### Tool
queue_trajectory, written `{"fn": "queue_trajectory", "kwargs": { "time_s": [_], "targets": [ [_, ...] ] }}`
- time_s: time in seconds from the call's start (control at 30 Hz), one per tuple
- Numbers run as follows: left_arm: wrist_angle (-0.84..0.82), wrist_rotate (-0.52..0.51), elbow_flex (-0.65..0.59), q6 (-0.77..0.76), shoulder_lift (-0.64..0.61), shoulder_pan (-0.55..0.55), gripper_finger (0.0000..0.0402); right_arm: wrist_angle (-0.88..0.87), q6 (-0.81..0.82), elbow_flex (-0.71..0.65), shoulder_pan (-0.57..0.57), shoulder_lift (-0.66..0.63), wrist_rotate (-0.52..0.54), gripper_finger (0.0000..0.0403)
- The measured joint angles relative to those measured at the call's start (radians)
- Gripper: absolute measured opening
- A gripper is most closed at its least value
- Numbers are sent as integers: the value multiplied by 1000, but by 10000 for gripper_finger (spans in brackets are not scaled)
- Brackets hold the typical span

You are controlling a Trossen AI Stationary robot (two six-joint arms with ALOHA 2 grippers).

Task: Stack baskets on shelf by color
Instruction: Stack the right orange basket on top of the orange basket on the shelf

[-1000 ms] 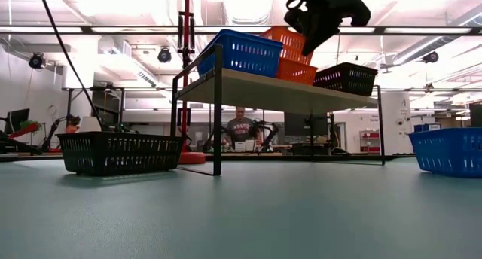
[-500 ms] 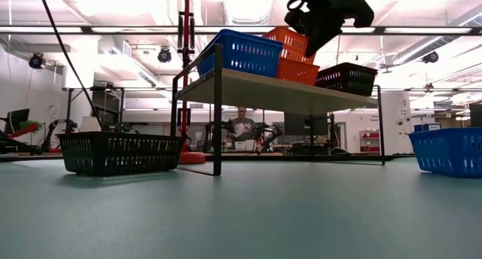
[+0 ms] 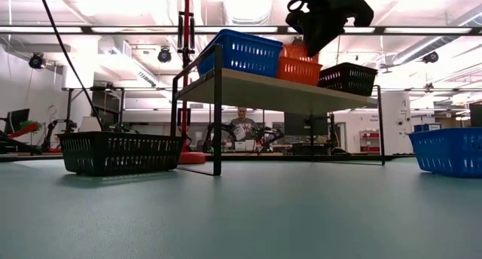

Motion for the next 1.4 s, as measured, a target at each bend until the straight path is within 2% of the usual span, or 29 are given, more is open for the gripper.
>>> {"fn": "queue_trajectory", "kwargs": {
  "time_s": [0.3,0.5,0.77,1.03,1.4],
  "targets": [
    [0,0,0,0,0,0,22,-32,138,101,2,-1,-1,91],
    [0,0,0,1,0,0,22,55,251,97,3,20,-9,64],
    [0,0,0,1,0,0,22,52,241,87,3,123,-8,12],
    [0,0,0,1,0,0,22,-89,205,103,7,177,-9,9],
    [0,0,0,0,0,0,22,-115,190,106,36,143,-1,9]
  ]
}}
